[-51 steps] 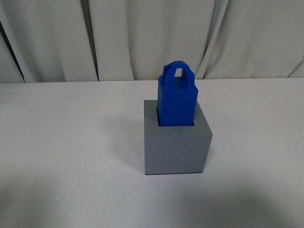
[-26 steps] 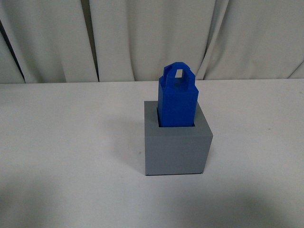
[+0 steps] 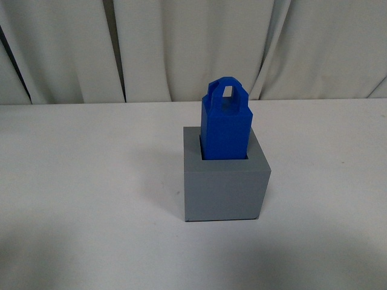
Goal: Insert blue part into gray base
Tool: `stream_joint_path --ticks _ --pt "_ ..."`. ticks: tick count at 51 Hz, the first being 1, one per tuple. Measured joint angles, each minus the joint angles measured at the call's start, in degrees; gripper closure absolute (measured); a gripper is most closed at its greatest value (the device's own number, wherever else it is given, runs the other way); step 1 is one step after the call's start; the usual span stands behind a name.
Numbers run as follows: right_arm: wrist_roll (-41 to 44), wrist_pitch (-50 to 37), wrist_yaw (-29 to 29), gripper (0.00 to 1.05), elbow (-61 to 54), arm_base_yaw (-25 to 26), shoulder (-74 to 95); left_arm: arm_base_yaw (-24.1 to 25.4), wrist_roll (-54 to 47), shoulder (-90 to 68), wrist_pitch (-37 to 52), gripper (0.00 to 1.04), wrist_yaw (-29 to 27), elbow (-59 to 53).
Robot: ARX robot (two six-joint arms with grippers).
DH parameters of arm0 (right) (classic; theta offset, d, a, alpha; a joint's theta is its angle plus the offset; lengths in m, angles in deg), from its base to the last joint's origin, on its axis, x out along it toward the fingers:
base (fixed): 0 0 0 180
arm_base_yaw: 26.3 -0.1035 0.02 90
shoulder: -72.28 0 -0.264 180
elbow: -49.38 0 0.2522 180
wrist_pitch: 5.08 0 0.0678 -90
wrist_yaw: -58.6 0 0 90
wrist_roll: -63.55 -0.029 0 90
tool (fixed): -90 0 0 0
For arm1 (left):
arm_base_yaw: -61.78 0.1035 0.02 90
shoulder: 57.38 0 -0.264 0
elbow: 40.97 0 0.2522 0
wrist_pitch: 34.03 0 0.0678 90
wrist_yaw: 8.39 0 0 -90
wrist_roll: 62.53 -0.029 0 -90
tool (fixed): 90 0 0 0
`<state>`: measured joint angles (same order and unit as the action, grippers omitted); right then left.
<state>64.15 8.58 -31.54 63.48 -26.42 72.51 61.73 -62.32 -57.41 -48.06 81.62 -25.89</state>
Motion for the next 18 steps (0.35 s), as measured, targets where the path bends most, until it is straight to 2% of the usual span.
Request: stream_joint_path --ticks 3,18 --pt "0.0 0.0 0.0 0.08 0.0 0.0 0.0 0.0 0.0 0.0 0.0 0.06 0.0 0.0" --pt "0.0 0.0 0.0 0.07 0.0 0.0 0.0 0.0 0.0 0.0 0.0 0.06 0.0 0.0"
